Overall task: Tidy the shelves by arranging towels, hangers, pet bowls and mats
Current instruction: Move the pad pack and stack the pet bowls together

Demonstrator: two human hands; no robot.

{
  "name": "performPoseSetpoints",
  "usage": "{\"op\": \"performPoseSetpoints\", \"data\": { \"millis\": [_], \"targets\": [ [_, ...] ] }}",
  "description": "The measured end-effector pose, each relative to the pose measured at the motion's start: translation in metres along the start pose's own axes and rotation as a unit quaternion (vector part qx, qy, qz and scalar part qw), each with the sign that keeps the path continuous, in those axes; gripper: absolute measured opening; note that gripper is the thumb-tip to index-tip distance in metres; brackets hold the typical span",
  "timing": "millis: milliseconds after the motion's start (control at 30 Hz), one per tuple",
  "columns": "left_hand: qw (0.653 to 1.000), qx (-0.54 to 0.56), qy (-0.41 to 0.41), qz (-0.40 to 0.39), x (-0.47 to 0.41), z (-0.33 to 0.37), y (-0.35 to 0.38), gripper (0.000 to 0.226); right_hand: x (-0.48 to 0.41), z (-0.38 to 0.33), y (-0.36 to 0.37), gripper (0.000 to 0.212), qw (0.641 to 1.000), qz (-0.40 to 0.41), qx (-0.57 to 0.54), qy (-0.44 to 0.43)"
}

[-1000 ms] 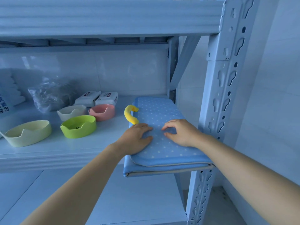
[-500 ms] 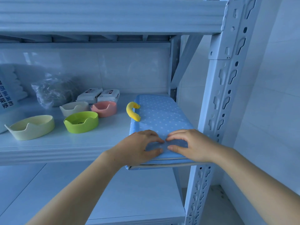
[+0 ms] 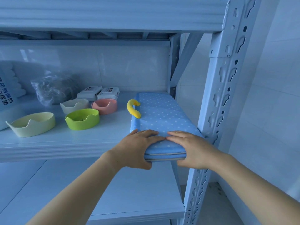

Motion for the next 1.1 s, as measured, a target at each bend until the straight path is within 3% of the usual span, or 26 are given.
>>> {"op": "performPoseSetpoints", "data": {
  "millis": [267, 500, 700, 800, 867, 967, 1100],
  "targets": [
    [0.996, 0.046, -0.01, 0.078, 0.017, -0.026, -0.02, 0.075, -0.025, -0.033, 0.001, 0.067, 0.994, 0.097, -0.002, -0.042],
    [0.987, 0.099, -0.029, 0.123, 0.014, -0.026, -0.008, 0.07, -0.03, -0.02, 0.007, 0.067, 0.996, 0.062, -0.065, 0.003],
    [0.993, 0.089, -0.009, 0.071, -0.009, -0.006, 0.001, 0.07, -0.012, 0.01, -0.003, 0.067, 0.994, 0.049, -0.091, 0.034],
    [0.98, 0.196, -0.031, 0.029, -0.012, -0.012, -0.003, 0.055, -0.01, 0.017, -0.01, 0.07, 0.991, 0.031, -0.126, 0.039],
    [0.964, 0.255, -0.061, 0.039, -0.019, -0.02, -0.006, 0.041, -0.016, 0.022, -0.019, 0.06, 0.985, 0.07, -0.15, 0.05],
    [0.974, 0.19, -0.115, 0.033, -0.032, -0.026, 0.001, 0.037, -0.03, 0.031, -0.021, 0.045, 0.982, 0.093, -0.144, 0.08],
    [0.985, 0.104, -0.133, -0.032, -0.038, -0.026, 0.019, 0.05, -0.038, 0.038, 0.002, 0.057, 0.988, -0.026, -0.098, 0.113]
  ]
}}
Point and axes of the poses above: each hand's wrist, its own x-axis away from the middle knuckle, its own y-axis out of the palm, z = x × y, the point moved 6 cm from there along -x, towards the middle knuckle, and after that the axes turned 1 degree about z, right-handed, at the moved point
